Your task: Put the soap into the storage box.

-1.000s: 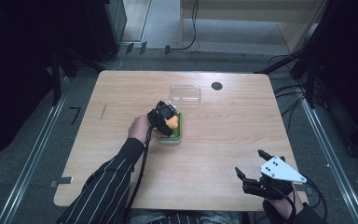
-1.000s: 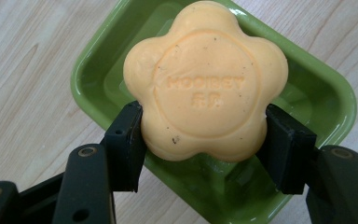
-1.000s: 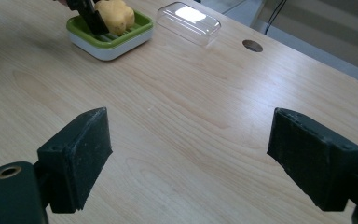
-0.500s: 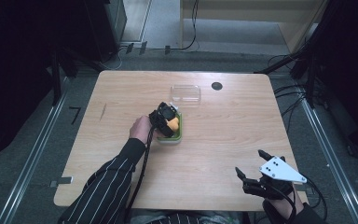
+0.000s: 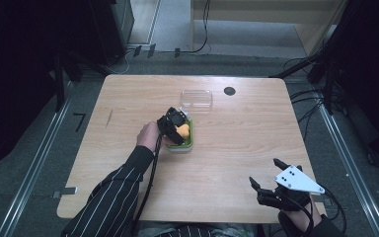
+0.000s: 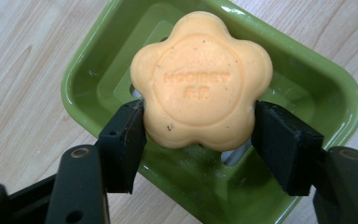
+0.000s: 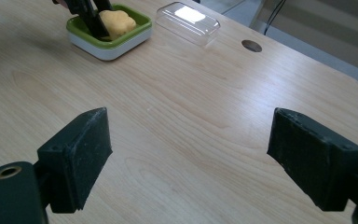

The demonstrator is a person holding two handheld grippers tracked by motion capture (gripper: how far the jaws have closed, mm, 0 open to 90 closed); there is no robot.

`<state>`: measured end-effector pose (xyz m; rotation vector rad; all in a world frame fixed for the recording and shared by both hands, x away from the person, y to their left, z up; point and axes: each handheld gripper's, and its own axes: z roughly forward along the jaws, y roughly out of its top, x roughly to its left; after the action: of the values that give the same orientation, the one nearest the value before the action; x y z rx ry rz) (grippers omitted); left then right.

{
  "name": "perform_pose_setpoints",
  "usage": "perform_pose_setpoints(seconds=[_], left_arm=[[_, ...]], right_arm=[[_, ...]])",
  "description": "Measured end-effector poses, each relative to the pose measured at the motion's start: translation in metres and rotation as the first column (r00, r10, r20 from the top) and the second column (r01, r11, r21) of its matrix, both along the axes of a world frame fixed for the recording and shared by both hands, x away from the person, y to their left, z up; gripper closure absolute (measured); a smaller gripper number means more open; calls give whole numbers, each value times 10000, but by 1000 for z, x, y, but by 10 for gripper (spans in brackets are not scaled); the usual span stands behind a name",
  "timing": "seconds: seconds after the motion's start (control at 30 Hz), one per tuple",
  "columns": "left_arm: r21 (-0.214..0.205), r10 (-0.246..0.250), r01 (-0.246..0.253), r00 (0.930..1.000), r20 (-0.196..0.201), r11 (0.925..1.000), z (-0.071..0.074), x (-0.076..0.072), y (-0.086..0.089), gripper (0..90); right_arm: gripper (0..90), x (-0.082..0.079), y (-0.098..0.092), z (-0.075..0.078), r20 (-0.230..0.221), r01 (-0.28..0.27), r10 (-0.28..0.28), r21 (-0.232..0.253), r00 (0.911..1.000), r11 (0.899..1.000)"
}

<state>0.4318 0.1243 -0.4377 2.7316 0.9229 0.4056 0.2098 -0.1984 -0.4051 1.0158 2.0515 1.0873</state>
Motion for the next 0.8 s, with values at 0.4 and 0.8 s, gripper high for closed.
perform_pose_setpoints(seconds=[0.4,0.8], left_arm=[[132,328,-325,9992,-246,9994,8,-1,-2,170],[42,562,-560,9971,-512,9984,19,-11,2,119]], right_arm=[[136,3,-1,-1,-23,-4,4,-22,10000,10000],[136,-3,-1,0,63,42,-42,-48,10000,10000]])
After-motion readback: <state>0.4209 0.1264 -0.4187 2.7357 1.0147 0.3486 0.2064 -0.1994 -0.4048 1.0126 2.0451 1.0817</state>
